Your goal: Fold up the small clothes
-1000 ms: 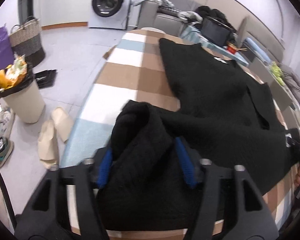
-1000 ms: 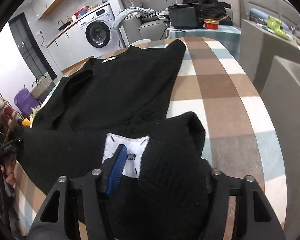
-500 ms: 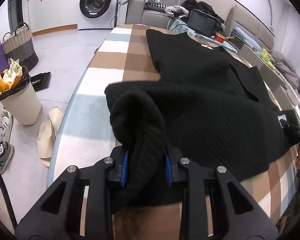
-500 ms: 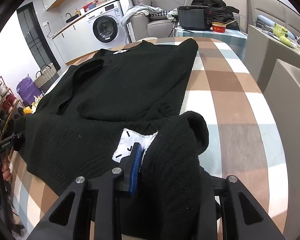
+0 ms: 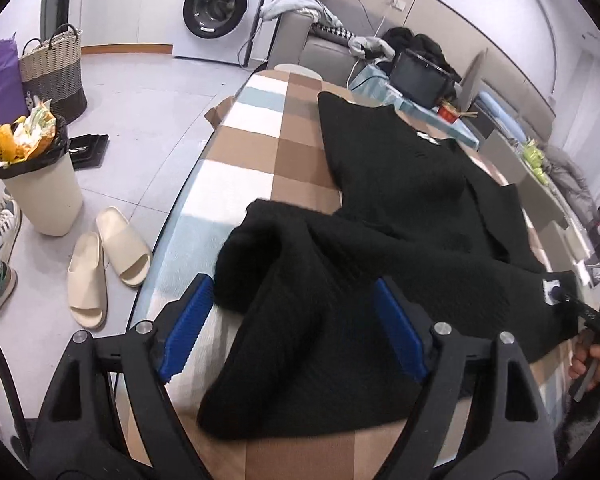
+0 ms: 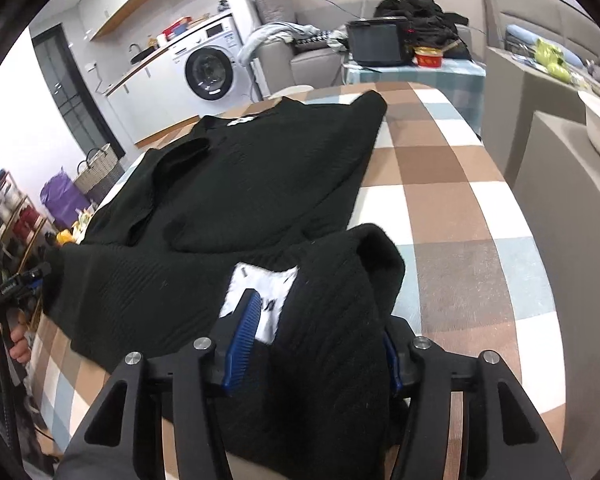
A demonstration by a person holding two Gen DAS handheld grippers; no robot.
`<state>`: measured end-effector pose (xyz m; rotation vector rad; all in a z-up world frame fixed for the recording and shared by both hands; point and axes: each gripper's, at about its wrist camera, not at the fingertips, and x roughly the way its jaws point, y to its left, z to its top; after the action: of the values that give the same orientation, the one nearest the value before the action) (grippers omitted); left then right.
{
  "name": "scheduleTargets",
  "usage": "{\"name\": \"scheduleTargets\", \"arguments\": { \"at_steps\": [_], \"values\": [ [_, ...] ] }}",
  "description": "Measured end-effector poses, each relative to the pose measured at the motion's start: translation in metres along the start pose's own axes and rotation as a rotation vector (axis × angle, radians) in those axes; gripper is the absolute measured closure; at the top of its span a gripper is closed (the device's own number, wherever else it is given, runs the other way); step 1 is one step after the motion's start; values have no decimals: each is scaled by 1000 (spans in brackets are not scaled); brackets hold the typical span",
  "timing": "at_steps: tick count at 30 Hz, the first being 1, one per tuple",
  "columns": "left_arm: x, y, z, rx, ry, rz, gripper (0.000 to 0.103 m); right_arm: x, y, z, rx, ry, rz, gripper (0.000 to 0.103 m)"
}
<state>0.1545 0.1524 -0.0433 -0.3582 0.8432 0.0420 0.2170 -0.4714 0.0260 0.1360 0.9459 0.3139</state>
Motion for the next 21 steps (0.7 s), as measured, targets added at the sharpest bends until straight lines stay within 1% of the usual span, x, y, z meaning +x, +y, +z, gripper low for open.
{"name": "scheduleTargets", "arguments": {
  "at_steps": [4,6,8,10,11,12,13,14,15,16,17,18,21],
  "values": [
    [32,-11,15,31,38,18,23,5,-1,6,13,8,6,49],
    [42,-17,19,55,42,30,23,7,-1,8,9,12,6,49],
    [49,-22,23,80,40,16,24,13,-4,11,16,22,15,49],
    [54,-24,26,83,42,2,29,19,-5,14,20,35,20,49],
    [56,-25,27,83,42,-8,37,23,-3,16,16,39,26,49],
    [58,-26,27,89,44,-10,48,26,-2,17,9,42,27,50],
    [59,-28,27,107,47,-7,52,28,0,18,0,45,24,52],
    [60,-30,27,112,48,-5,57,30,4,19,-22,43,20,65],
    [60,-31,27,113,49,-6,62,32,8,19,-43,54,42,68],
    [59,-33,25,120,52,-9,64,32,12,18,-59,57,36,69],
    [58,-34,23,127,54,-6,66,33,17,17,-90,59,18,74],
    [56,-36,22,132,57,-6,67,32,20,16,-111,63,19,77],
    [50,-38,14,133,73,-10,68,30,24,12,-141,73,23,78]
  ]
}}
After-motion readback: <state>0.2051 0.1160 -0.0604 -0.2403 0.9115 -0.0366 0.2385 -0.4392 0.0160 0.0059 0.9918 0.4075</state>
